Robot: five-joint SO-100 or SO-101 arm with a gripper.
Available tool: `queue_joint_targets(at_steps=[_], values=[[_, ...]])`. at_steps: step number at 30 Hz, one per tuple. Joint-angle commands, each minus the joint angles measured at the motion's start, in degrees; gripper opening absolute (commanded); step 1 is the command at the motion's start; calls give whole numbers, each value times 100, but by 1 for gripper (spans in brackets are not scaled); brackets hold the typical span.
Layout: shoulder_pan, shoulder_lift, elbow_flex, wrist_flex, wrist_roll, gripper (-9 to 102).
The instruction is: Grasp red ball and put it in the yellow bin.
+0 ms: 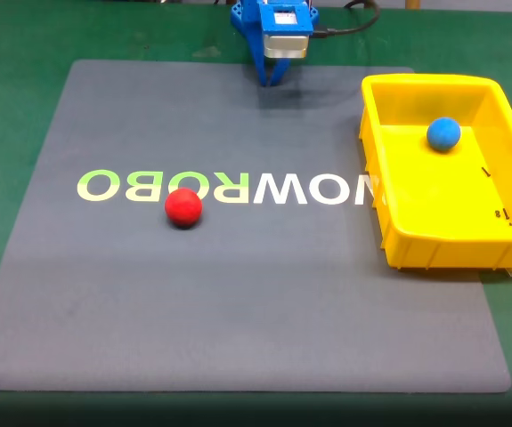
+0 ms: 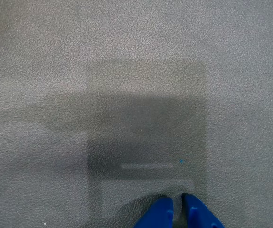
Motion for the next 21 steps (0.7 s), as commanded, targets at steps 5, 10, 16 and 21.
queue_joint_targets(at_steps=[5,10,16,21], values=[[70,79,185,18,44,0],[79,79,185,18,44,0],[79,79,185,18,44,0],[88,79,185,18,97,0]])
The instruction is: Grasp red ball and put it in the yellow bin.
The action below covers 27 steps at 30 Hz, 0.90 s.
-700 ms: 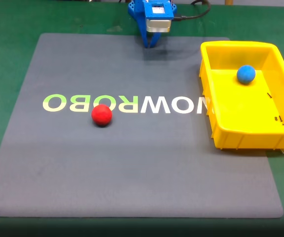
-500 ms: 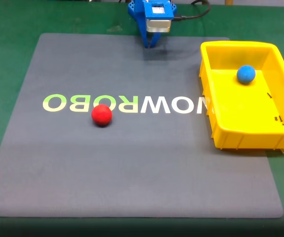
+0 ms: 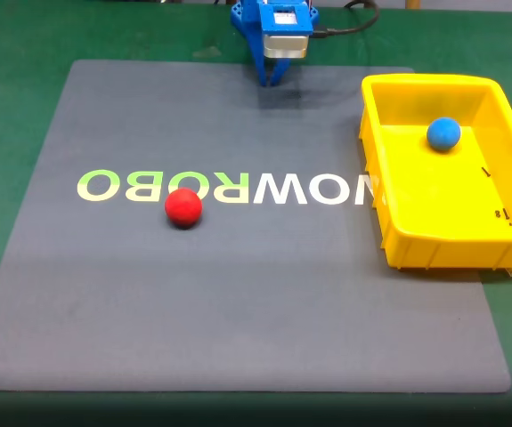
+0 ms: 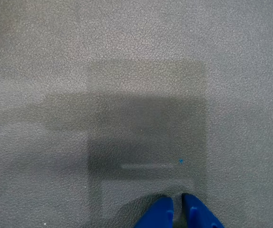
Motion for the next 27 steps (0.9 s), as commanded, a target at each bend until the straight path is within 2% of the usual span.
queue_joint_targets(at_steps=[1,27], values=[[88,79,185,18,88,0],[114,79,185,18,53,0]])
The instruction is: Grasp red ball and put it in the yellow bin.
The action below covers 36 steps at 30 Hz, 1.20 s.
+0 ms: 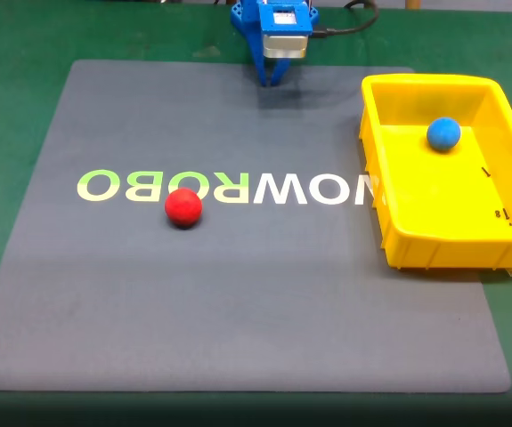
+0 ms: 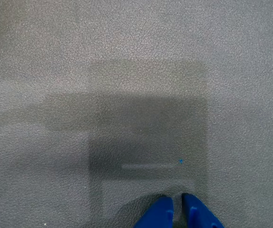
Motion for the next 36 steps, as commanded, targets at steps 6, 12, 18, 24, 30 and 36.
queue_joint_targets(at_steps=[6,12,18,24,30,36], values=[[105,79,185,18,26,0],[88,79,185,18,9,0],[158,70,141,-149,-97,39],[404,62,-519,53,-352,41],[993,-756,-2065,-466,-501,40],[1731,-2979,-2892,-3226,-756,39]])
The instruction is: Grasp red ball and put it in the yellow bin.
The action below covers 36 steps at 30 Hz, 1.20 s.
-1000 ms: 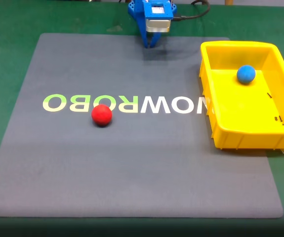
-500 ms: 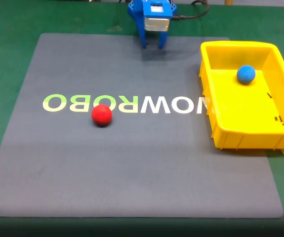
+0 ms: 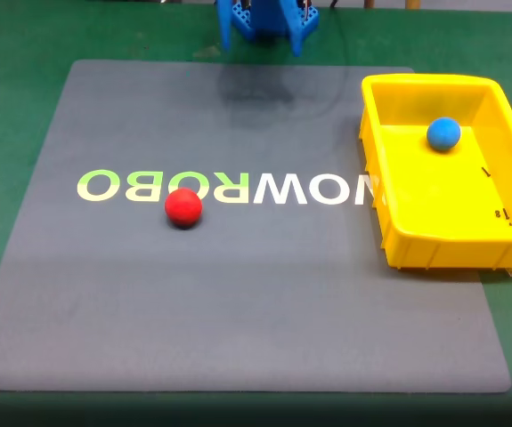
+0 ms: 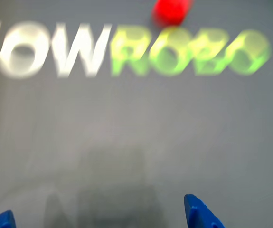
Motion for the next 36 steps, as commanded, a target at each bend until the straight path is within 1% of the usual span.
queue_joint_targets(at_steps=[1,5,8,11,13,15,17,26,36], values=[[369,-1512,-853,-1178,-88,39],[562,-2979,-1397,-2294,-149,39],[580,-3850,-1740,-2751,-105,39],[562,-4623,-1907,-3437,-26,39],[545,-5124,-2048,-3753,44,39],[501,-5607,-2083,-4271,70,39],[466,-6091,-2224,-4597,123,39],[422,-7998,-3595,-4975,343,38],[237,-9211,-4746,-5186,431,38]])
